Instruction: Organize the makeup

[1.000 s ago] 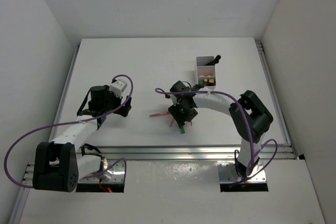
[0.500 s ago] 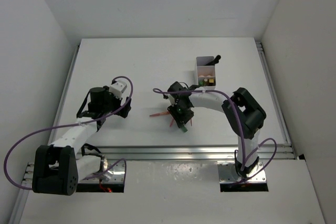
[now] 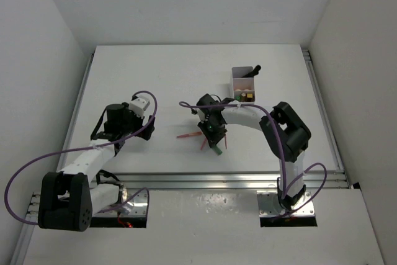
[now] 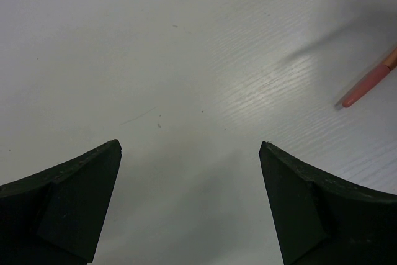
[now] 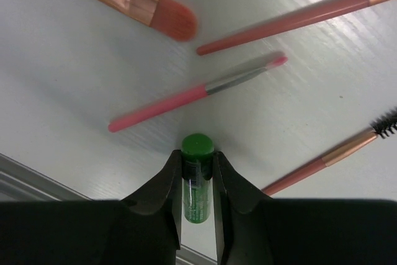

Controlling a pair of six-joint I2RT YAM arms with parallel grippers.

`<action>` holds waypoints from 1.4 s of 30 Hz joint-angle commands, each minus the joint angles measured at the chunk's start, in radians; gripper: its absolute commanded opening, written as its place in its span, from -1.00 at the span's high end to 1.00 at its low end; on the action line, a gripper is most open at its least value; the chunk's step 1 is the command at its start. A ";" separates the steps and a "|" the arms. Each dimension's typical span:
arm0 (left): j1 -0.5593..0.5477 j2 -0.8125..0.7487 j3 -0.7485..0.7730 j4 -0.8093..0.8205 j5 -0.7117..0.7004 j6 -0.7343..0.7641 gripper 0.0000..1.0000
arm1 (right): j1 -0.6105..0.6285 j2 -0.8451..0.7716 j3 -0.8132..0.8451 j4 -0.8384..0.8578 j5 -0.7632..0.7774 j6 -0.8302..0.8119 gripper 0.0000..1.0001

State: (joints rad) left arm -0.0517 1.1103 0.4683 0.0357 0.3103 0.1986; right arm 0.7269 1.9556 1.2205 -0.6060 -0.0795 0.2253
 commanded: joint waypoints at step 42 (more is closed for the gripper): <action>-0.005 0.112 0.079 0.004 -0.034 0.035 -1.00 | -0.442 -0.305 -0.547 1.402 0.176 -0.058 1.00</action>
State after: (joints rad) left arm -0.0521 1.2167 0.5140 0.0345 0.2722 0.2253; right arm 0.2955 1.6405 0.6853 0.7090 0.1009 0.1757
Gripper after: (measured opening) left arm 0.997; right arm 0.199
